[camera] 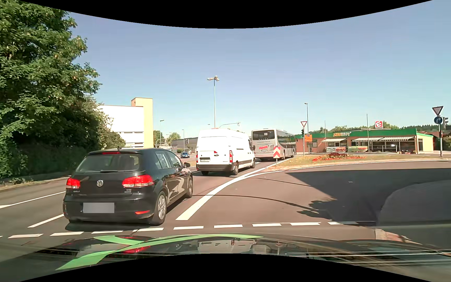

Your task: Follow the waypoints while adhering to traffic rules and regulations

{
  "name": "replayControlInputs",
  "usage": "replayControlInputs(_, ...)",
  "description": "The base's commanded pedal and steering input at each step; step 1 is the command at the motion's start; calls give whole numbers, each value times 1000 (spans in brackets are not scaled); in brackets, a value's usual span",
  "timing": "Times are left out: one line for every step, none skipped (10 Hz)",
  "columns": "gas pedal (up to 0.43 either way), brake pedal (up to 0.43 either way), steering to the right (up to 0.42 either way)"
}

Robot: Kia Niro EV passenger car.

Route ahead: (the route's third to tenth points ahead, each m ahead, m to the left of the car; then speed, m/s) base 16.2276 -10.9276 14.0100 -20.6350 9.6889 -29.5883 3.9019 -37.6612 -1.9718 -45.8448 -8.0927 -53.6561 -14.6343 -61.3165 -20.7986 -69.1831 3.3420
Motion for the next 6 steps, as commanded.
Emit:
replayControlInputs(0, 12, 88)
replayControlInputs(0, 18, 99)
replayControlInputs(0, 18, 116)
replayControlInputs(0, 0, 135)
replayControlInputs(0, 12, 141)
replayControlInputs(0, 24, 142)
